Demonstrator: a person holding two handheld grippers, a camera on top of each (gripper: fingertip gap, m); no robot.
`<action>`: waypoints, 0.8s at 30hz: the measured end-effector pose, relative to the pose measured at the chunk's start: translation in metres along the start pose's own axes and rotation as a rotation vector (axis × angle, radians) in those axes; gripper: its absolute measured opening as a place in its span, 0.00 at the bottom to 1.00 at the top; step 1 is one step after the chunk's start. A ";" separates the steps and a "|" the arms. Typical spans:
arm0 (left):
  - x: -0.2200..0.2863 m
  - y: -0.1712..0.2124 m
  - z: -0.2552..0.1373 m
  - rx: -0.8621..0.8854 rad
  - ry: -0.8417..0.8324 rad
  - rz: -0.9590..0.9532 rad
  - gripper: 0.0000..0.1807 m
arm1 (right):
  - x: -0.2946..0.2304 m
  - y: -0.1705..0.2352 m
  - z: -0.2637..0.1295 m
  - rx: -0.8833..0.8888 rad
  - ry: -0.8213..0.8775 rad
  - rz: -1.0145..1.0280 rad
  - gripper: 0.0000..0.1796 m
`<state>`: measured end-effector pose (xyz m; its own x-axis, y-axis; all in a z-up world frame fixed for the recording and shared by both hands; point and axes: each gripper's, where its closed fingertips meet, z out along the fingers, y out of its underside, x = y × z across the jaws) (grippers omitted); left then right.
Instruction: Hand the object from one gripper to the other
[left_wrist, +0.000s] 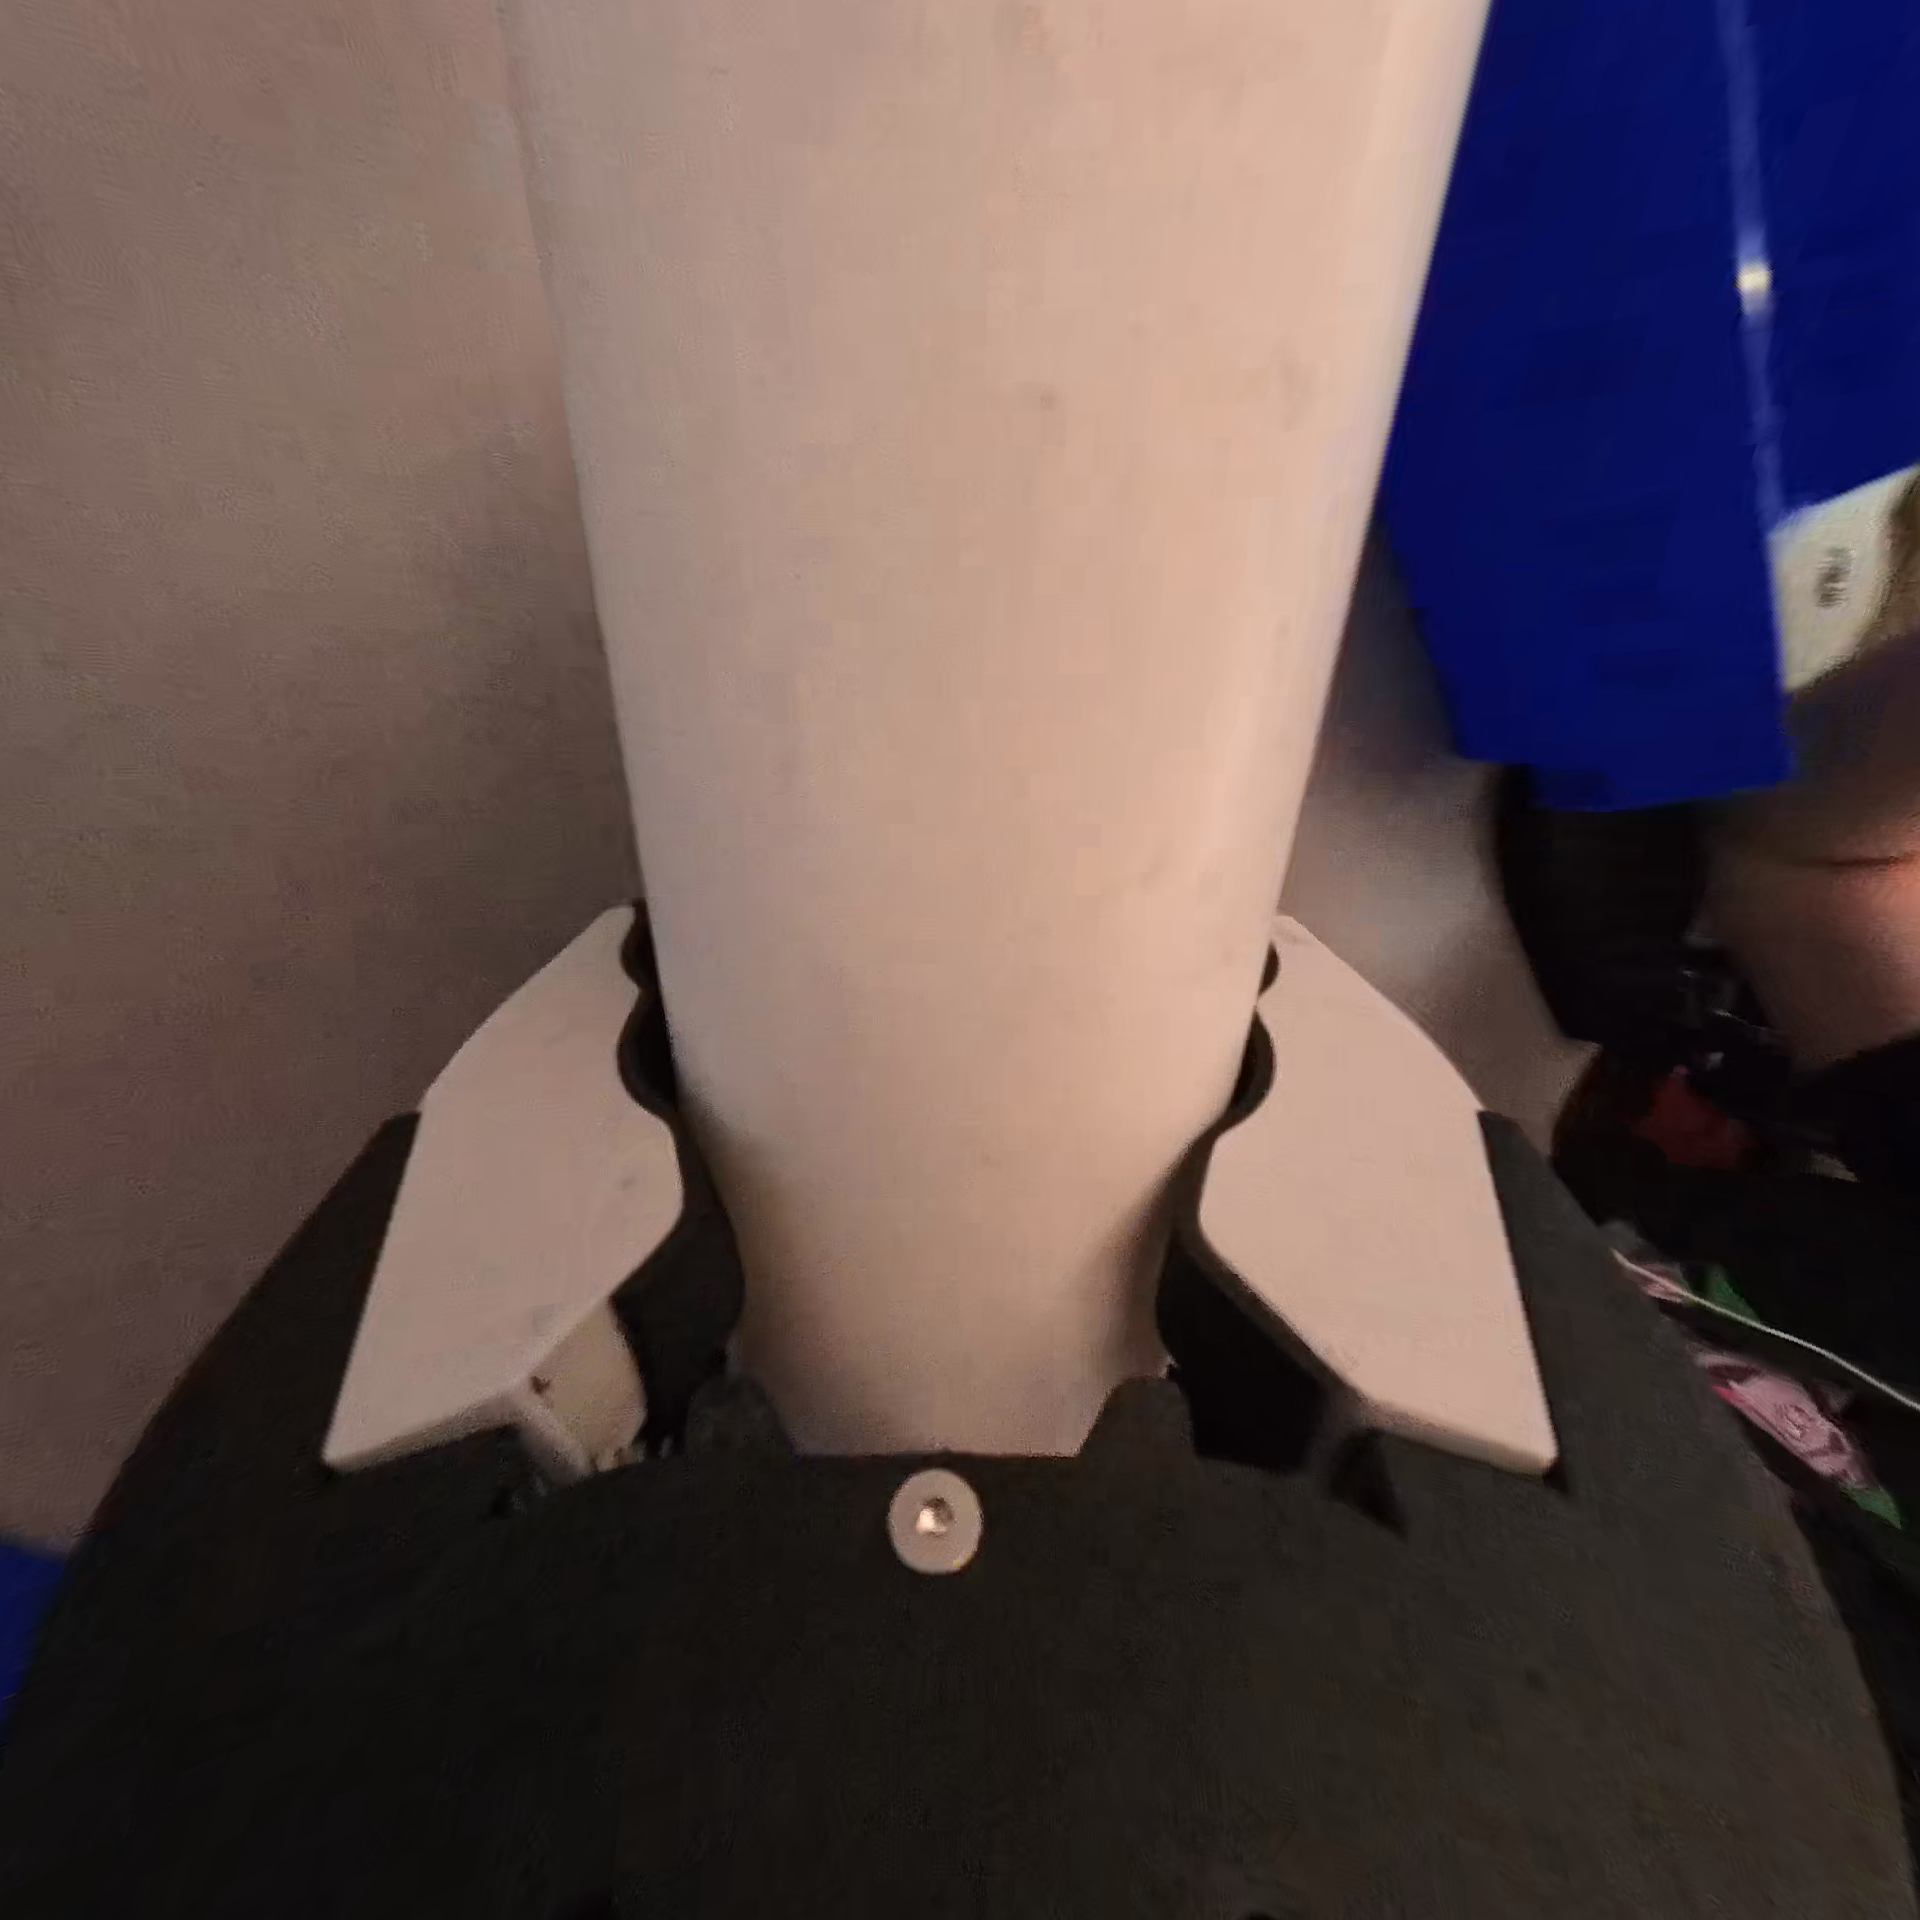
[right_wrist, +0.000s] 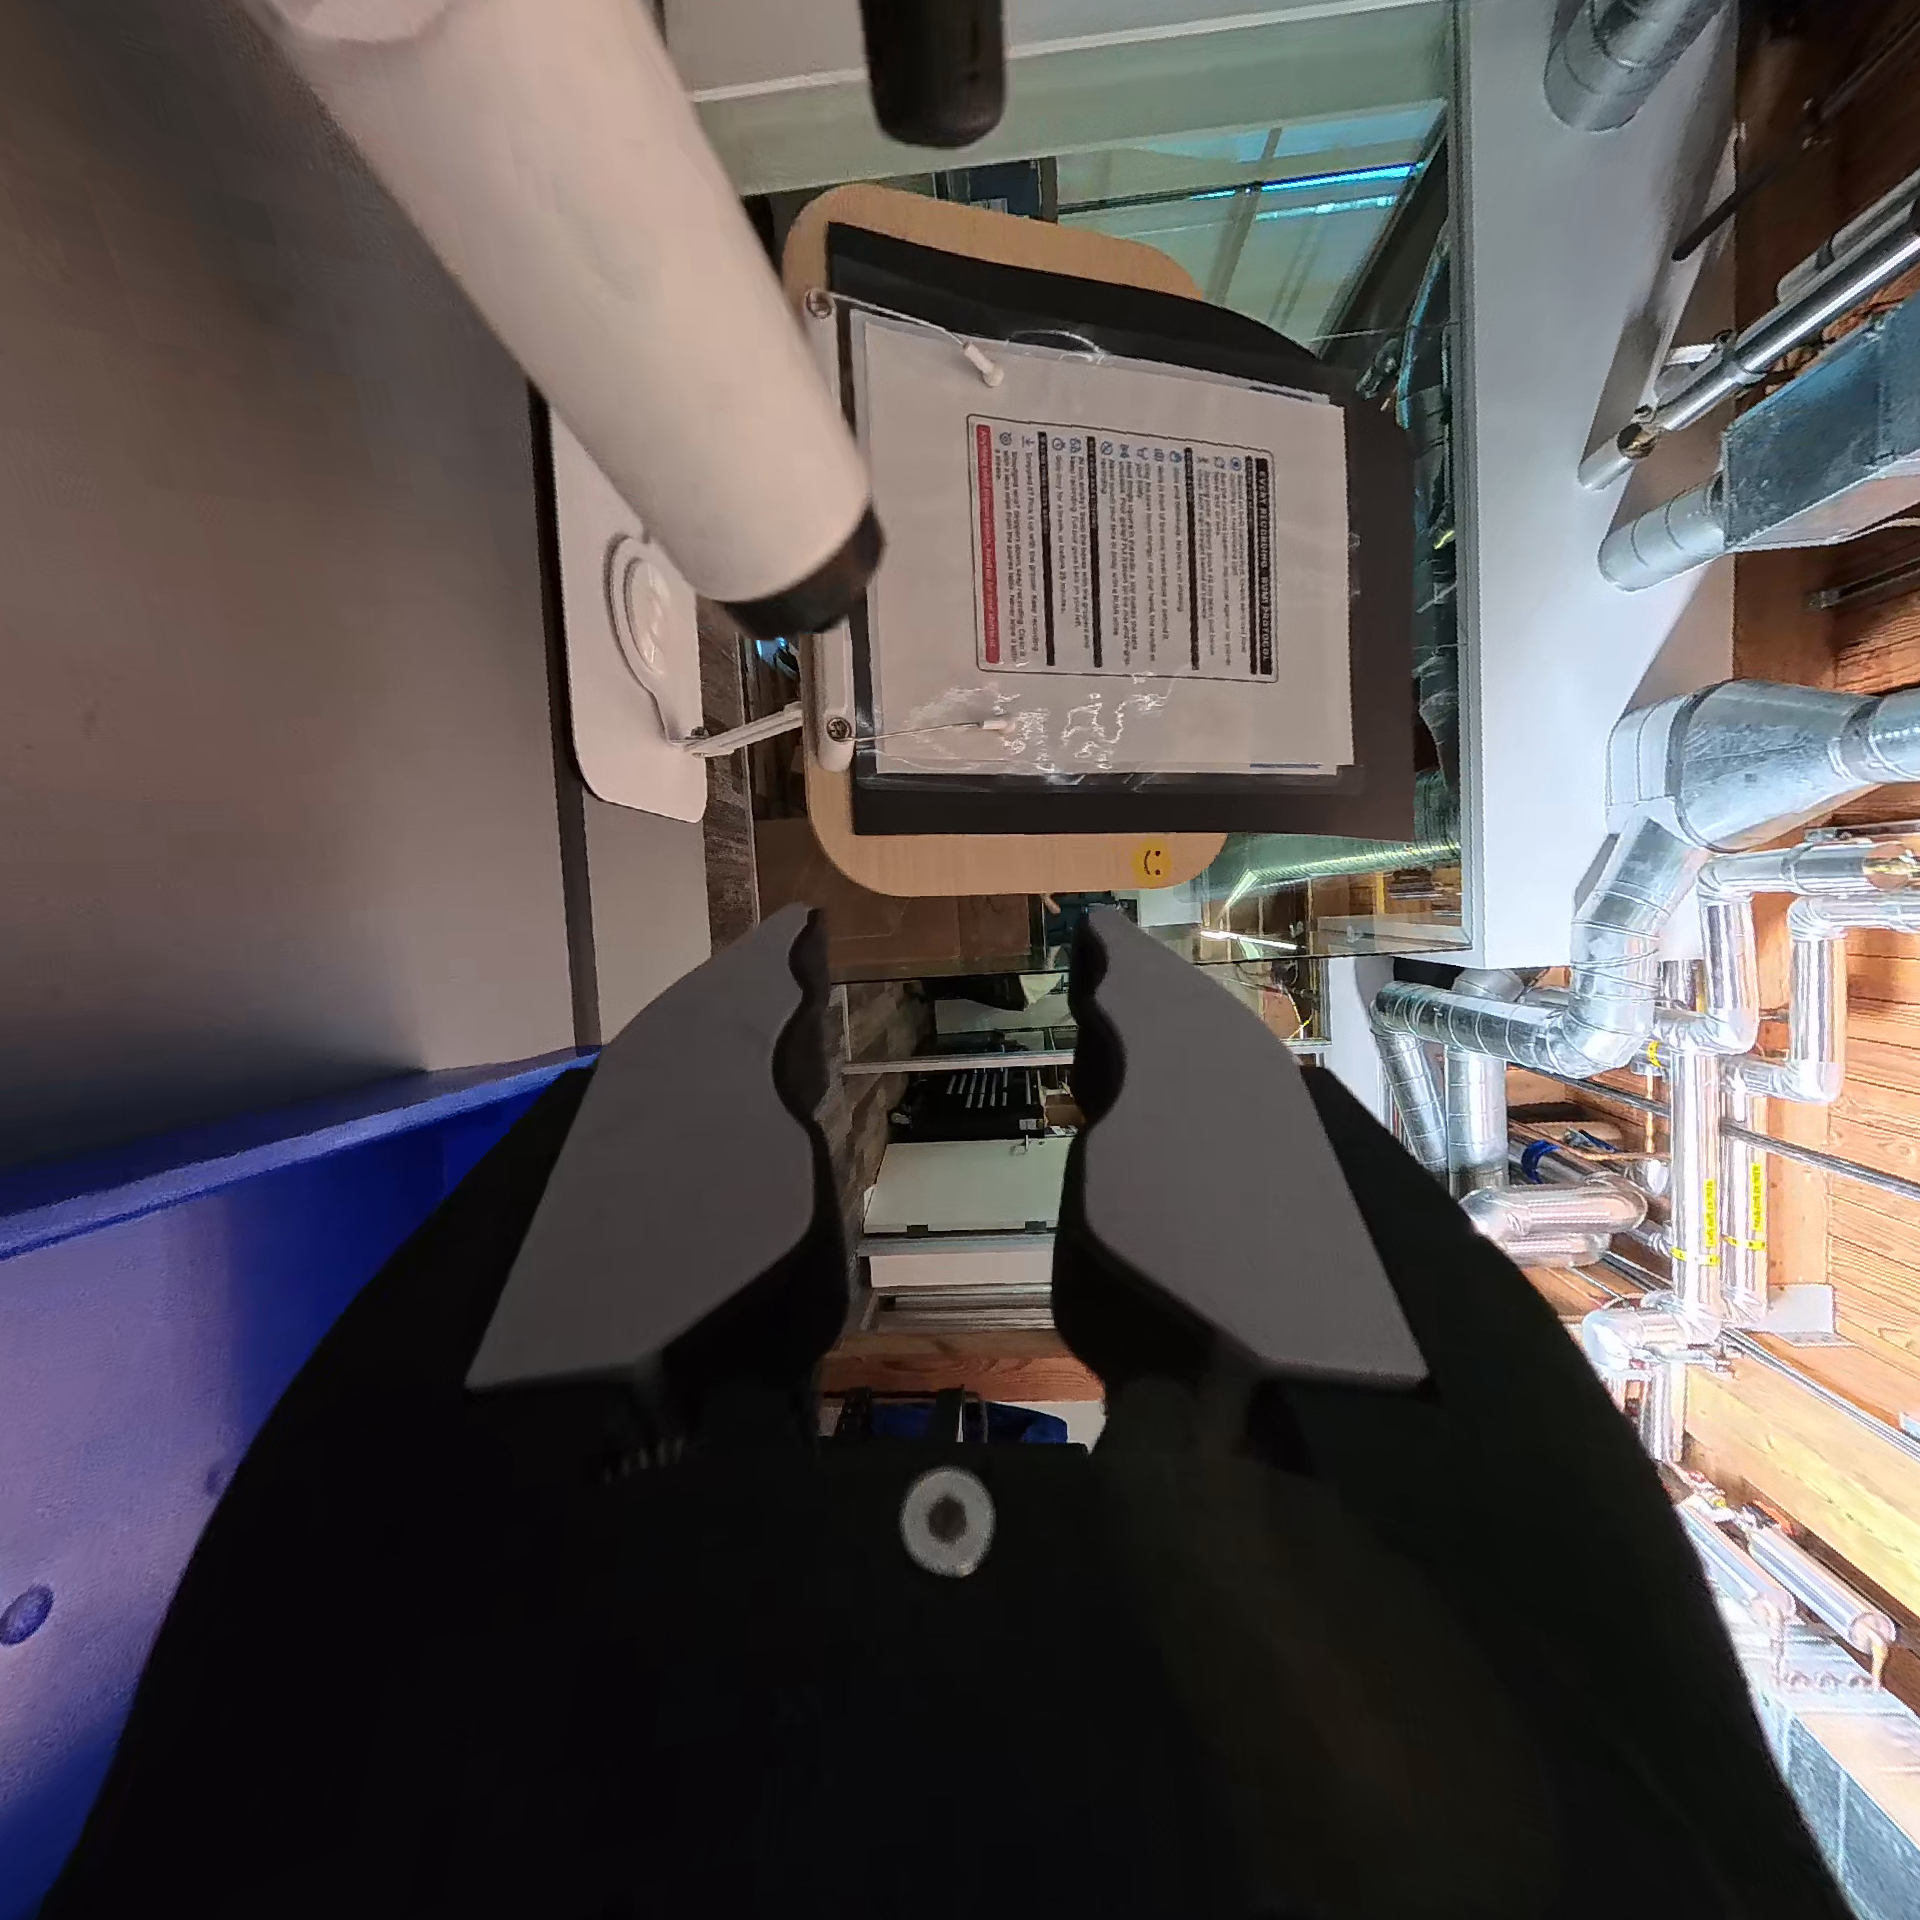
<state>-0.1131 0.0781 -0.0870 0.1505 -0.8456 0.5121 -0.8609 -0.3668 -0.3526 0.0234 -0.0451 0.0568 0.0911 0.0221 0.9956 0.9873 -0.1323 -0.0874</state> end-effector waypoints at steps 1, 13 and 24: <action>0.014 -0.005 -0.003 0.031 0.072 0.021 0.58 | -0.001 -0.001 0.000 0.002 -0.001 -0.001 0.25; 0.181 -0.075 -0.031 0.550 0.456 0.600 0.57 | 0.046 -0.047 -0.024 0.441 -0.090 0.894 0.34; 0.226 -0.071 0.031 0.513 0.310 0.809 0.58 | 0.062 -0.040 -0.028 0.629 -0.299 1.560 0.42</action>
<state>-0.0027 -0.0987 0.0293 -0.5830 -0.8028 0.1248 -0.3236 0.0886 -0.9420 -0.0140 -0.0657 0.1233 0.8945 0.4407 -0.0748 -0.1666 0.1733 -0.9707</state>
